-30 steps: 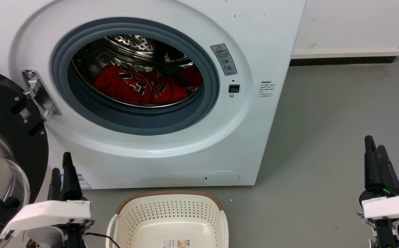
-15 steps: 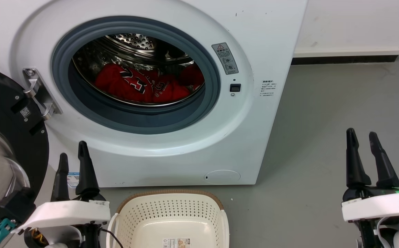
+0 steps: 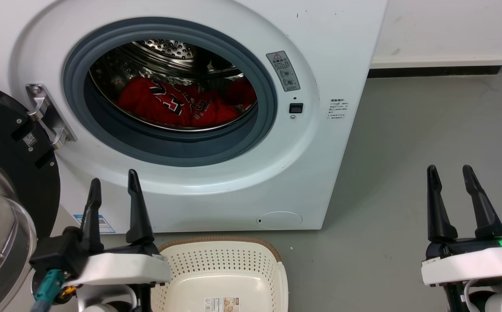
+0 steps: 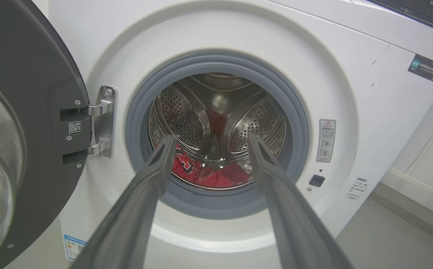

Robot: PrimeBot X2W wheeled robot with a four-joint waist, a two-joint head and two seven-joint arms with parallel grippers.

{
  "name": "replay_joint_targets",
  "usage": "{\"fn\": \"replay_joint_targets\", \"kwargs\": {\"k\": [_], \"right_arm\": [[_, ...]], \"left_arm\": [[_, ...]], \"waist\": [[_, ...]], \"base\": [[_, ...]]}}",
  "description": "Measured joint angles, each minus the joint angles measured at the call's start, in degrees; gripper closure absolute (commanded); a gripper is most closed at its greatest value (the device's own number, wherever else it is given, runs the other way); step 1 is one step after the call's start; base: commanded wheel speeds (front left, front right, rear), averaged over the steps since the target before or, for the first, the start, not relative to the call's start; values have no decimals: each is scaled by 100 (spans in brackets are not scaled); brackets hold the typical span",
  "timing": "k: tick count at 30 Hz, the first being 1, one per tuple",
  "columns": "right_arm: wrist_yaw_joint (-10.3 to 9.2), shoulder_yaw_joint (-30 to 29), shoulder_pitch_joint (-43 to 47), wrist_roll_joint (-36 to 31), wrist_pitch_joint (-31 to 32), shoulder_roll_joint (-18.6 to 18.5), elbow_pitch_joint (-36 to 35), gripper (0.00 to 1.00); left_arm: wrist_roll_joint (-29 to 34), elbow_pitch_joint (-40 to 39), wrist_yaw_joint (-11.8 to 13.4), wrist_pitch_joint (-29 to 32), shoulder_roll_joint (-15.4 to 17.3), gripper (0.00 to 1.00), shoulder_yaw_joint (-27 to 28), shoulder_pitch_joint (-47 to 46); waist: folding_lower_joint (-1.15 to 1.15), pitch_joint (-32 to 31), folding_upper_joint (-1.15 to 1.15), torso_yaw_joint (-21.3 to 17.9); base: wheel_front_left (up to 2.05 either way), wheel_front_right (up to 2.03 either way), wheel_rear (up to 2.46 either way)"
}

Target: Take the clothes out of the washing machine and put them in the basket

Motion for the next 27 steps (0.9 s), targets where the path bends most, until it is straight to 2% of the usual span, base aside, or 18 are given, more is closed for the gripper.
{"fn": "replay_joint_targets", "kwargs": {"k": [4, 7, 20, 24, 27], "right_arm": [[0, -11, 26, -298, -56, -1, 13, 0], [0, -4, 52, -497, -102, -1, 44, 0], [0, 88, 140, -1299, -261, -3, 175, 0], [1, 79, 144, -1480, -312, -4, 172, 0], [1, 53, 151, -1567, -355, -4, 152, 0]], "left_arm": [[171, 26, 359, -54, 164, 0, -341, -1], [249, 94, 498, -93, 279, 0, -532, -1], [870, 664, 499, -259, 525, 0, -1043, 92], [998, 683, 624, -308, 512, 0, -1113, 101], [980, 654, 564, -352, 459, 0, -1056, 124]], "waist": [[0, 12, 0, -7], [0, 21, 0, -6], [0, 26, 0, 7], [0, 18, 0, 4], [0, 22, 0, 5]], "base": [[0, 0, 0], [0, 0, 0], [0, 0, 0], [0, 0, 0], [0, 0, 0]]}}
